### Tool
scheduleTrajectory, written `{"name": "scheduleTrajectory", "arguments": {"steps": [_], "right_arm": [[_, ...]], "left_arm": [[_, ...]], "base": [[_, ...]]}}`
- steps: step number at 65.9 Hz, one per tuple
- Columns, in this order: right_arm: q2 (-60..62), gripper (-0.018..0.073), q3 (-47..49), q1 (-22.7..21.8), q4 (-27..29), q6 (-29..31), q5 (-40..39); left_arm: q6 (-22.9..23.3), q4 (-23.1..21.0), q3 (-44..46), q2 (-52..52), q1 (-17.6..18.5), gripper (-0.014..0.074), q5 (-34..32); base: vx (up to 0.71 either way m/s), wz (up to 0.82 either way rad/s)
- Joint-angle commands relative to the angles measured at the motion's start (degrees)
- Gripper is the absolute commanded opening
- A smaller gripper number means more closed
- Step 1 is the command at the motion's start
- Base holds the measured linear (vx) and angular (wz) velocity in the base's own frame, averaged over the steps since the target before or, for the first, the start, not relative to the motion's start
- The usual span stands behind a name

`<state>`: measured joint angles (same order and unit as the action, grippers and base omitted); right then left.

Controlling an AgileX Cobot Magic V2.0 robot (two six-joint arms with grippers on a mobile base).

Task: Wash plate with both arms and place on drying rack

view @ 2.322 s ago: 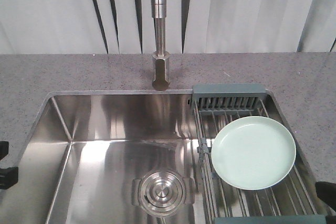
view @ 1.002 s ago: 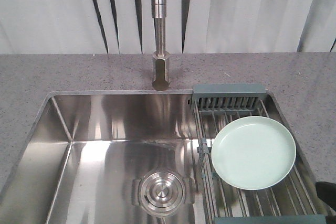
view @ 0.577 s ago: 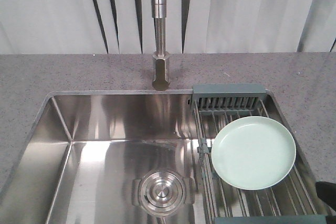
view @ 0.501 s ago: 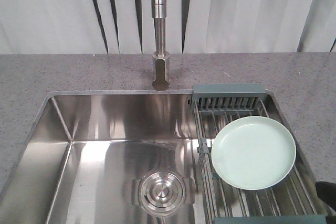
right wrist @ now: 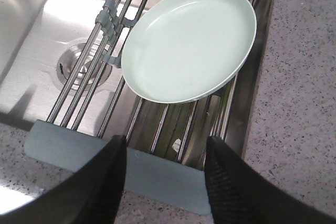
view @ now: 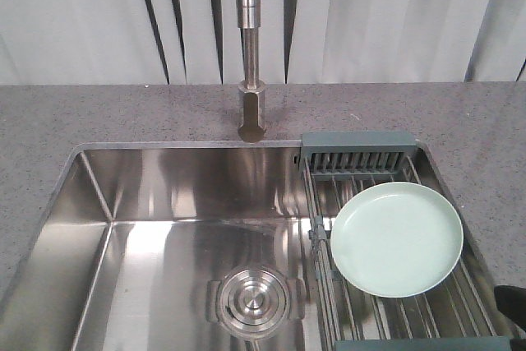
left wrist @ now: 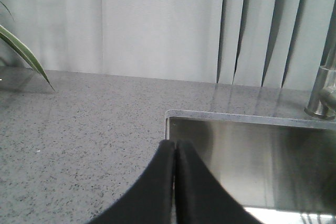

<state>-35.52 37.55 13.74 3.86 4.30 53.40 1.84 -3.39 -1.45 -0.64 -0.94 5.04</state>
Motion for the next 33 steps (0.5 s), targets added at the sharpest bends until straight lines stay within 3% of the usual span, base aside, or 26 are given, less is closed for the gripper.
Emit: {"name": "scheduleTrajectory", "arguments": {"steps": [1, 33], "right_arm": [[0.0, 0.0351, 1.4, 0.2, -0.2, 0.2, -2.9], [0.0, 0.0351, 1.4, 0.2, -0.2, 0.2, -2.7]], "left_arm": [[0.8, 0.1, 1.3, -0.9, -0.1, -0.0006, -3.4], [1.0, -0.1, 1.4, -0.9, -0.1, -0.0006, -3.4]], "base": [[0.0, 0.0], [0.0, 0.0]]}}
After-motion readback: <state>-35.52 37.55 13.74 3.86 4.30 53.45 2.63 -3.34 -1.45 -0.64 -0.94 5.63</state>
